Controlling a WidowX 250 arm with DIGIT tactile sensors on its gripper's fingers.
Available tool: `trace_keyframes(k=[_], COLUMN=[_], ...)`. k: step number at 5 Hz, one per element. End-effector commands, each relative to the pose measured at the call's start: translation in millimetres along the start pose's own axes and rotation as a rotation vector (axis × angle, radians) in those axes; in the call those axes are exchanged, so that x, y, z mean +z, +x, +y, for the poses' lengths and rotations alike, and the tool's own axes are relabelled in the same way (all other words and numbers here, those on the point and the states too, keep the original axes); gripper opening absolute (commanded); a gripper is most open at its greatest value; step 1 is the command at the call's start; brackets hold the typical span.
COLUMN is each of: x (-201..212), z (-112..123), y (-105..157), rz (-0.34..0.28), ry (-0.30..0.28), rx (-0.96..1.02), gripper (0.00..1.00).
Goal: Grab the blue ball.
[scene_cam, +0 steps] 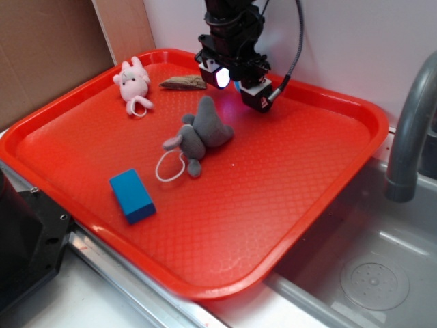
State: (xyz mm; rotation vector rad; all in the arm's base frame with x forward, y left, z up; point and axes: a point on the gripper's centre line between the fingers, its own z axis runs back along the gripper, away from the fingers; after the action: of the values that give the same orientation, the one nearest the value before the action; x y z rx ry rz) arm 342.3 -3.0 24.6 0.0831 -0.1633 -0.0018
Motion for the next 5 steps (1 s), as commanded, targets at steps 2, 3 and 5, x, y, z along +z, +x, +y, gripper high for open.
trace_keyframes(k=[2,3,5], x=[12,32,96], z=[7,14,31], y=[16,5,-30], rz=[-0.072,-0.112,-0.078], ry=[0.045,0.052,0.009], rx=[0.044,0.079,0.18], gripper=[0.0,0.0,0.0])
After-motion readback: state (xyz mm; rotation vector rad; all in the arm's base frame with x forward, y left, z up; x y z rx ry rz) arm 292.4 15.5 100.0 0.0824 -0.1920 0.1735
